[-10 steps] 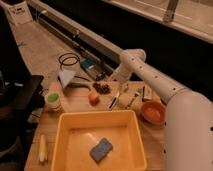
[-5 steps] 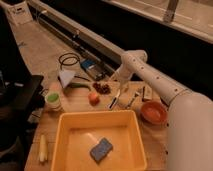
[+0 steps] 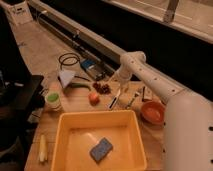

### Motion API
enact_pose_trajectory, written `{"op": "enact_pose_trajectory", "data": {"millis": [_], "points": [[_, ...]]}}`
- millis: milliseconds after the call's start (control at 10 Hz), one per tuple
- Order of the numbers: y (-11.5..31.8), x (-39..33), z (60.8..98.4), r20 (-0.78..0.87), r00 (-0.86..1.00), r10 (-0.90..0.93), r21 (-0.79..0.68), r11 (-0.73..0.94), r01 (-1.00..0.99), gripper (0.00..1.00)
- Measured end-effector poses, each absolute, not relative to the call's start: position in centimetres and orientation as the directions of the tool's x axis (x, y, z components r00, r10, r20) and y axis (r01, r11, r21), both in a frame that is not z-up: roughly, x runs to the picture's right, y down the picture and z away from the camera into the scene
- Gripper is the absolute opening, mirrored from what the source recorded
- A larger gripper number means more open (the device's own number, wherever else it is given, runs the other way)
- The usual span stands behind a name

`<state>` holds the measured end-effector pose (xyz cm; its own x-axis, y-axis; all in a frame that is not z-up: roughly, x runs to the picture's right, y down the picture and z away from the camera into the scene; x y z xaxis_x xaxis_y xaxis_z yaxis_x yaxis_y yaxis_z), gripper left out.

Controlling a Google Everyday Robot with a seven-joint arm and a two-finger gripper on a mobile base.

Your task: Wipe table surface with brush

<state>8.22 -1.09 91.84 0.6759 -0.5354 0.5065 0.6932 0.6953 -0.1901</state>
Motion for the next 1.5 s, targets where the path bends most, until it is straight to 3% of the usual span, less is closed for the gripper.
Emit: {"op": "enact_pose_trajectory", "data": {"millis": [1300, 1400, 1500], "points": [[1.5, 10.3, 99.1, 0.542, 0.622, -0.566, -0.257, 0.593, 0.763, 0.67], [1.5, 11.2, 99.6, 0.542, 0.629, -0.557, -0.267, 0.595, 0.758, 0.65], [1.5, 12.3, 99.7, 0.541, 0.638, -0.548, -0.274, 0.602, 0.750, 0.57]]}}
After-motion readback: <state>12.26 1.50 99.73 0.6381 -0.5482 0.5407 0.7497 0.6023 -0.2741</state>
